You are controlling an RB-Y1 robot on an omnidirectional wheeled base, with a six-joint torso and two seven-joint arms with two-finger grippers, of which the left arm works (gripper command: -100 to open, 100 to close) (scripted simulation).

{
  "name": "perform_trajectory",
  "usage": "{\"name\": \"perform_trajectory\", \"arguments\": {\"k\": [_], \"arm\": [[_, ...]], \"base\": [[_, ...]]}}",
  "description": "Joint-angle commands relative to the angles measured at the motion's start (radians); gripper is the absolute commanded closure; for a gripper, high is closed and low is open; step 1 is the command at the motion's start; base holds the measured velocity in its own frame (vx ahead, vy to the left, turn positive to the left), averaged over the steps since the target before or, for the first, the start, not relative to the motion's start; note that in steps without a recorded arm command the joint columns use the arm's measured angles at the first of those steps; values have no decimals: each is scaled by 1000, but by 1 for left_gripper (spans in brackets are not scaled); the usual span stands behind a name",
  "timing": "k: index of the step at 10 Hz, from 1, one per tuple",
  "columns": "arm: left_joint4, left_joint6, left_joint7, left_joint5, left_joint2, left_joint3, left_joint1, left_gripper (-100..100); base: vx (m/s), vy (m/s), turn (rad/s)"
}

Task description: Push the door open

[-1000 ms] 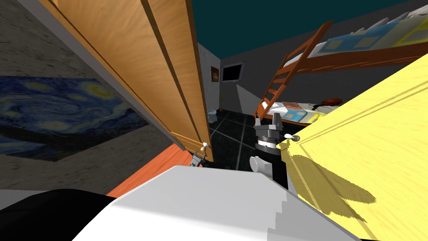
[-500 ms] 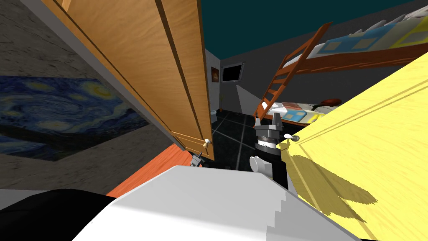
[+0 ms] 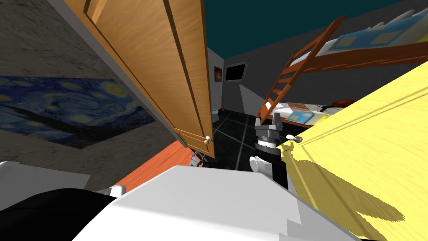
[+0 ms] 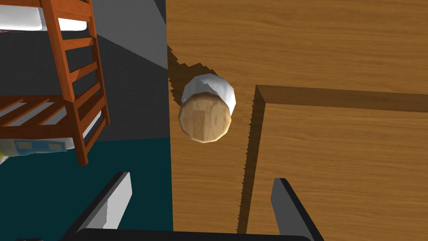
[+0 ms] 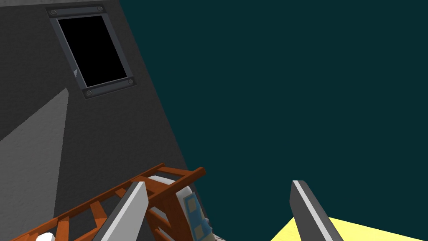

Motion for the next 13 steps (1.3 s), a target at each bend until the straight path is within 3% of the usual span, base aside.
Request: {"name": "perform_trajectory", "arguments": {"k": [1,7,8,9,13], "arm": [[1,12,6,-1,-3,8,-11,-100],[6,54,26,-3,-12,34,-50,-100],[9,45,24,-2,-10,31,-46,-100],[9,45,24,-2,-10,31,-46,100],[9,45,24,-2,-10,31,-46,100]], "base": [[69,-38,-40],[169,-62,-16],[79,-36,-1],[-10,2,-3],[-22,10,1]]}}
